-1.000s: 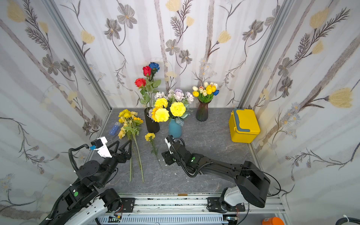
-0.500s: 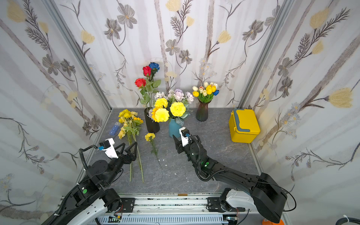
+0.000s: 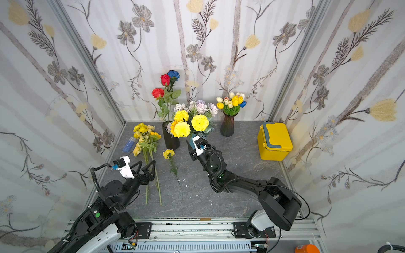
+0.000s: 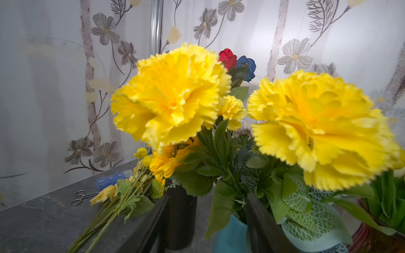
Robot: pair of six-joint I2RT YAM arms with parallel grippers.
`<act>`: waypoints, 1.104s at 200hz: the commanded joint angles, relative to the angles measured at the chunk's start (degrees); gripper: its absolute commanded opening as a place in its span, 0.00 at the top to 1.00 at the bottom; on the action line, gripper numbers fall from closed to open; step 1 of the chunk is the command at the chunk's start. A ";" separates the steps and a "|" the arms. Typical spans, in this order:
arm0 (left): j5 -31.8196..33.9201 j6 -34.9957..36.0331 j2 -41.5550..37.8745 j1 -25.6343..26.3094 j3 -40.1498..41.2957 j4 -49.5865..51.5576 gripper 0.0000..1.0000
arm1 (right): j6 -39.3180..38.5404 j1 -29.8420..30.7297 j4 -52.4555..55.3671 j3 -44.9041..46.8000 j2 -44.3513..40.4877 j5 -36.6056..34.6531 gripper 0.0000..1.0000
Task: Pick out yellow flowers from the vase
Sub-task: Pick up the flower from the vase.
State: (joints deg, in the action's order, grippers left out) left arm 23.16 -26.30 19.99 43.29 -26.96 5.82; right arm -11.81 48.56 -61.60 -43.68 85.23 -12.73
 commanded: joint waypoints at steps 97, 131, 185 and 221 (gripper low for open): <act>1.06 0.82 -0.52 -0.09 0.76 -1.79 0.07 | -9.10 -1.13 -0.10 -10.03 9.10 1.23 0.64; 1.34 0.82 -1.35 -0.05 0.92 -1.59 0.07 | -10.89 -1.10 -0.73 -10.03 9.47 -0.33 0.69; 1.50 0.73 -1.57 -0.04 1.12 -1.35 0.06 | -12.27 -1.09 -3.26 -7.61 7.32 -2.80 0.66; 1.30 0.84 -1.32 -0.03 1.39 -2.03 0.05 | -12.09 -1.09 -3.59 -9.01 8.70 -3.38 0.63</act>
State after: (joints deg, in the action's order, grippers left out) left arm 23.83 -25.89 18.52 43.24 -25.80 5.80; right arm -23.05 47.48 -62.04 -51.62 93.12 -14.98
